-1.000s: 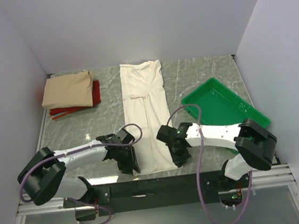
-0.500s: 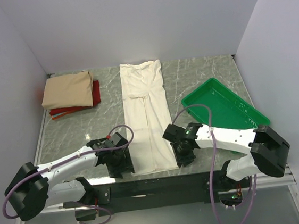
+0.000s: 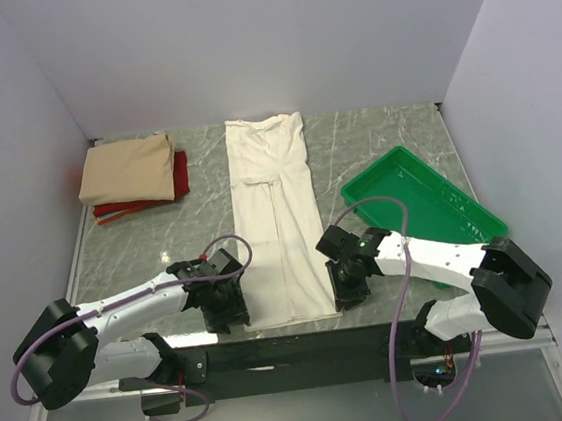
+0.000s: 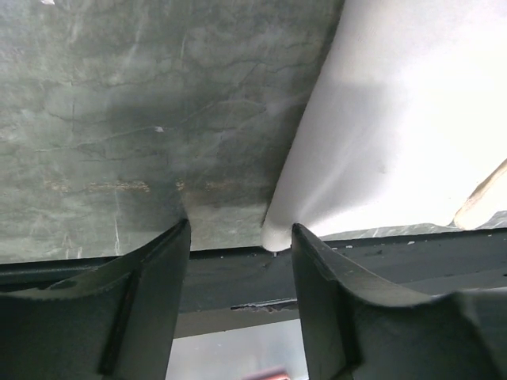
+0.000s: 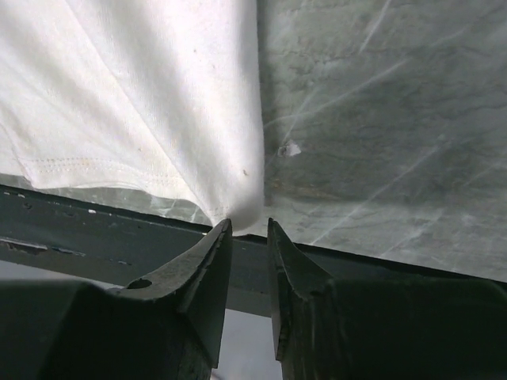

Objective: Fold and stack the t-shirts
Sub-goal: Fold the tshirt

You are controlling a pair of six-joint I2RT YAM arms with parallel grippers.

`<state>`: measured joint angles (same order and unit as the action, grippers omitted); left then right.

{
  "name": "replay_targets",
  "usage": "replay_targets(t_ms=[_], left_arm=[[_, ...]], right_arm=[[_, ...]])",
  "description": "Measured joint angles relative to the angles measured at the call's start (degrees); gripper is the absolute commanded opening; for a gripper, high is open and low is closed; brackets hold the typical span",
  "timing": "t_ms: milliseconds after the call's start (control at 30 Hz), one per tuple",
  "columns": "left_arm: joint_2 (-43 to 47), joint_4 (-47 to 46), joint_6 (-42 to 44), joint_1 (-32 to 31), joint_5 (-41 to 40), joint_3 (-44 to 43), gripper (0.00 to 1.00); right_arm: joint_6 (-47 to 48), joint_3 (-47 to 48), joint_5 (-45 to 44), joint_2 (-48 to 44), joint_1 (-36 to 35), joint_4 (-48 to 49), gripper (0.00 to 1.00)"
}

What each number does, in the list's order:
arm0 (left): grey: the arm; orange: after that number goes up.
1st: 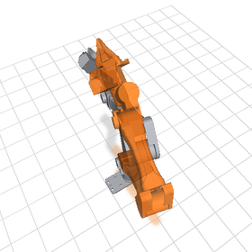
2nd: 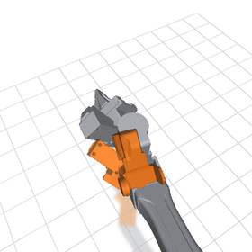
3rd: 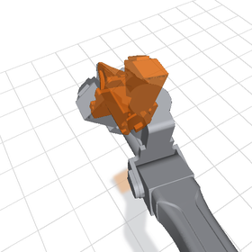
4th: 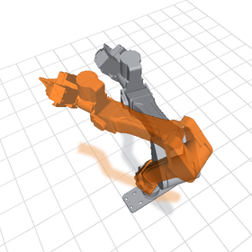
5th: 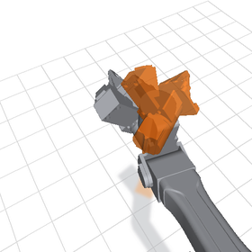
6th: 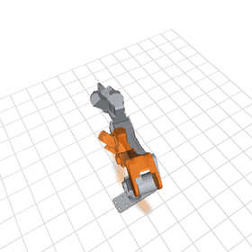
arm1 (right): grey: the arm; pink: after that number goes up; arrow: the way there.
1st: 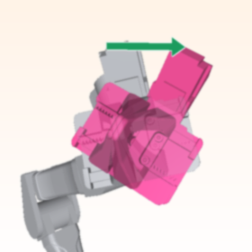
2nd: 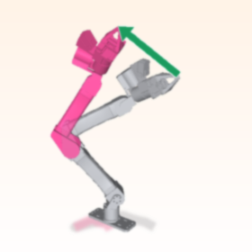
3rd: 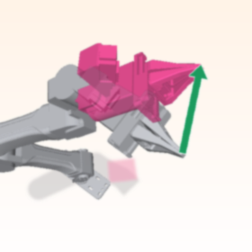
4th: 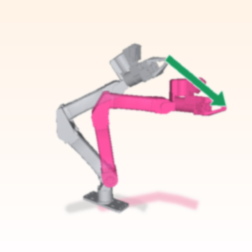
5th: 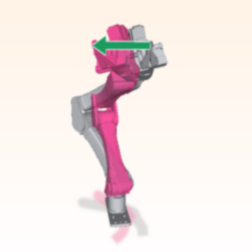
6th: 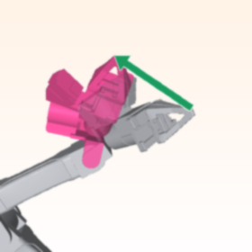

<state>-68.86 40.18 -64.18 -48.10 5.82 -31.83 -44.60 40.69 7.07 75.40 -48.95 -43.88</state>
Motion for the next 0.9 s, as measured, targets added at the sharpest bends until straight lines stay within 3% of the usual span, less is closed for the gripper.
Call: replay_targets(t_ms=[500,600,700,800,900], left_arm=[[-1.16,-0.66,0.04,0.0,0.98,0.11,0.47],[-1.29,-1.05,0.04,0.02,1.38,0.33,0.41],[-1.6,-1.77,0.07,0.0,1.99,0.55,0.32],[-2.23,-2.71,0.11,0.0,2.69,0.74,0.15],[-2.95,-4.15,0.42,0.0,3.65,0.74,0.04]], right_arm=[[0.94,-2.91,2.67,3.34,0.0,4.02,0.31],[1.03,-2.91,2.86,3.63,0.0,4.39,0.26],[1.27,-2.89,3.23,4.04,-0.02,4.96,0.17],[1.55,-2.82,3.91,4.39,0.0,5.44,0.05],[1.84,-2.78,4.13,4.39,0.0,5.42,0.0]])
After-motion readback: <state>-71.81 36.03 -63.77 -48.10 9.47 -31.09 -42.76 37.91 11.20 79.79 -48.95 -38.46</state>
